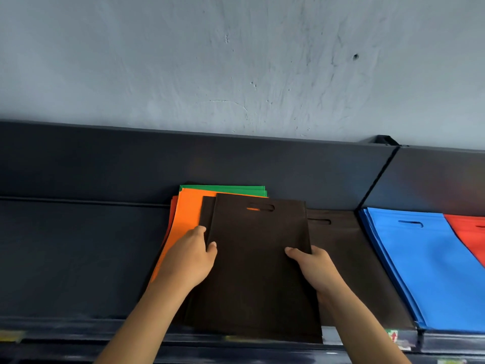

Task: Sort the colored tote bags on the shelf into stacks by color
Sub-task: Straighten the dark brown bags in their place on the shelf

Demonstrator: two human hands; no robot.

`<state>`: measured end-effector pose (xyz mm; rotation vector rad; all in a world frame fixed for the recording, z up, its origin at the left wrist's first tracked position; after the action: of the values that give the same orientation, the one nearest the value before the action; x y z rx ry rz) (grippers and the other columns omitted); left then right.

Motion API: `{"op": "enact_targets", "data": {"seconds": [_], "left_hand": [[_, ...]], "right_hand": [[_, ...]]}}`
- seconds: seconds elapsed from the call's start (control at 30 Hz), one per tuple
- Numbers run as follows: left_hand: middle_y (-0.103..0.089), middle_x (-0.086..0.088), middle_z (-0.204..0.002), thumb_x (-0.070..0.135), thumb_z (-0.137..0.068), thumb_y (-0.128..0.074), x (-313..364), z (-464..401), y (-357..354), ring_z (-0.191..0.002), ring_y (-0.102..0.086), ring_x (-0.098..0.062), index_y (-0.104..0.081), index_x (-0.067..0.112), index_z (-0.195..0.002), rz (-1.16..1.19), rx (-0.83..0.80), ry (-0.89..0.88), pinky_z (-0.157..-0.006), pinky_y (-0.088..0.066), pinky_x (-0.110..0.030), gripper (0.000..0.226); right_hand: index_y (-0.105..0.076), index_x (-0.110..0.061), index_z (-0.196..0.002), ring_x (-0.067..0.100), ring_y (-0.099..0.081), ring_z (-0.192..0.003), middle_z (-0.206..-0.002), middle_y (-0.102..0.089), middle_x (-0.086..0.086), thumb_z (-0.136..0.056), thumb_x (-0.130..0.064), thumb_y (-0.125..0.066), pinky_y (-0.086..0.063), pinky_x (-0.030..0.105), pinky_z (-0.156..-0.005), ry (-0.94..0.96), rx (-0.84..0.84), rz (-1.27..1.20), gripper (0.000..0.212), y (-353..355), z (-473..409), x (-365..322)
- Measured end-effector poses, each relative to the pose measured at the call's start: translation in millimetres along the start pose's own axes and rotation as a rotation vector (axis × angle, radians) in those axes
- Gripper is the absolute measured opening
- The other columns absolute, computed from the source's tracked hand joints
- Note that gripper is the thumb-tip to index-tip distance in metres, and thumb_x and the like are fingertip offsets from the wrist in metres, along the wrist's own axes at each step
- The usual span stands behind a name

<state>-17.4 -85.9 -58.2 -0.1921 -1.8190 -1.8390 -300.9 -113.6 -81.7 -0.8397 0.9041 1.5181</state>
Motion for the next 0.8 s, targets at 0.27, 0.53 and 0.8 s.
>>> {"op": "enact_targets", "data": {"seconds": [0.27, 0.53, 0.8], "left_hand": [[-0.053, 0.001, -0.151, 0.052, -0.100, -0.056, 27, -2, -19, -0.137, -0.053, -0.020, -0.044, 0.021, -0.152, 0.173, -0.086, 0.023, -0.106, -0.046, -0.034, 0.062], [-0.052, -0.010, -0.149, 0.030, -0.098, -0.067, 20, -22, -21, -0.122, -0.058, -0.025, -0.047, 0.013, -0.151, 0.447, 0.035, 0.246, -0.090, -0.043, -0.031, 0.059], [-0.059, -0.009, -0.139, 0.025, -0.098, -0.069, 25, -34, -30, -0.128, -0.057, -0.030, -0.049, 0.010, -0.147, 0.604, 0.041, 0.390, -0.095, -0.042, -0.035, 0.055]], "right_hand": [[-0.072, -0.020, -0.113, 0.018, -0.081, -0.081, -0.094, -0.083, 0.001, -0.102, -0.023, -0.070, -0.059, 0.024, -0.056, 0.014, -0.042, 0.061, 0.012, 17, -7, -7], [-0.070, -0.016, -0.118, 0.023, -0.082, -0.083, -0.095, -0.083, 0.004, -0.098, -0.018, -0.074, -0.063, 0.031, -0.061, 0.011, -0.107, 0.008, 0.021, 38, -14, -10], [-0.066, -0.015, -0.126, 0.021, -0.081, -0.087, -0.102, -0.082, 0.005, -0.093, -0.011, -0.078, -0.064, 0.031, -0.067, -0.018, -0.178, 0.051, 0.035, 34, -22, 1]]}}
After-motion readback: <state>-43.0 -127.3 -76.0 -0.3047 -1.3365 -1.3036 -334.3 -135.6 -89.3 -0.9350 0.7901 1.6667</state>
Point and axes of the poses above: each hand's wrist, its own z-axis away from the middle knuckle, its own y-axis out of the back of the hand, x = y × z, the point moved 6 cm from there along -z, towards the middle knuckle
